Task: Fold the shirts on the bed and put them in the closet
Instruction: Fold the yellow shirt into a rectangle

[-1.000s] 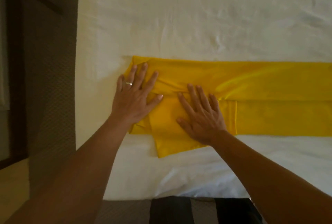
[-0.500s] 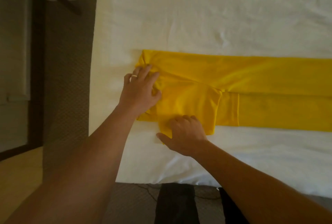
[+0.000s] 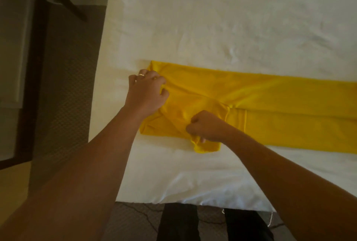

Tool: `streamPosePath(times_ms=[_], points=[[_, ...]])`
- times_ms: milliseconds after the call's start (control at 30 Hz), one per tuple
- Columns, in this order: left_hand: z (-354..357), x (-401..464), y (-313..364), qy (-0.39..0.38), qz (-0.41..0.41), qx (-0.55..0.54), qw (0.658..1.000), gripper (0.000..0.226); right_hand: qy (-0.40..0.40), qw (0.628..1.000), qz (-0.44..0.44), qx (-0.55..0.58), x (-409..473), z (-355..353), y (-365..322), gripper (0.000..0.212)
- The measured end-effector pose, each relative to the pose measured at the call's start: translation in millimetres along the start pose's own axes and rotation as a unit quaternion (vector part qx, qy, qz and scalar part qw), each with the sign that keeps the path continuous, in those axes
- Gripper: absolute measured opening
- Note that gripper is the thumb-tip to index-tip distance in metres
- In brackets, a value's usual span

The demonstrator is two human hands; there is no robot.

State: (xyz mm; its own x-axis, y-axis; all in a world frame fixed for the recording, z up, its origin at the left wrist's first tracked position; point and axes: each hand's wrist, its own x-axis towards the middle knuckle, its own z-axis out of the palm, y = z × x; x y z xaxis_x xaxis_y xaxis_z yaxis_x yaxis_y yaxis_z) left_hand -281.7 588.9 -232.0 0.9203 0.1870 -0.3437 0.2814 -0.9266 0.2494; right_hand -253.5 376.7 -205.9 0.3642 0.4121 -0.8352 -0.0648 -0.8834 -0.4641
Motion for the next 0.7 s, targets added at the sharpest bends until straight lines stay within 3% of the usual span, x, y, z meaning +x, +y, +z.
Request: streamPosePath(times_ms=[233,400,533,700], points=[[-15.7,16.5,14.3,-0.065,-0.004,-0.041,0.997,0.054,0.185,0.982,0.027,0.028,20.5,-100.4,43.5,0.033],[-17.1,32.6,21.5,-0.064,-0.022,-0.038,0.997,0.061,0.261,0.964,0.034,0.046,30.7,-129.4,64.4,0.018],[-16.5,48.6,27.4,-0.027,-0.026,-0.006,0.999,0.041,0.313,0.947,0.035,0.066,39.2,-131.1,71.4,0.009],[-13.5,65.3,28.3,0.011,-0.04,-0.024,0.999,0.024,0.357,0.927,0.053,0.104,46.0,-133.8,75.9,0.014]])
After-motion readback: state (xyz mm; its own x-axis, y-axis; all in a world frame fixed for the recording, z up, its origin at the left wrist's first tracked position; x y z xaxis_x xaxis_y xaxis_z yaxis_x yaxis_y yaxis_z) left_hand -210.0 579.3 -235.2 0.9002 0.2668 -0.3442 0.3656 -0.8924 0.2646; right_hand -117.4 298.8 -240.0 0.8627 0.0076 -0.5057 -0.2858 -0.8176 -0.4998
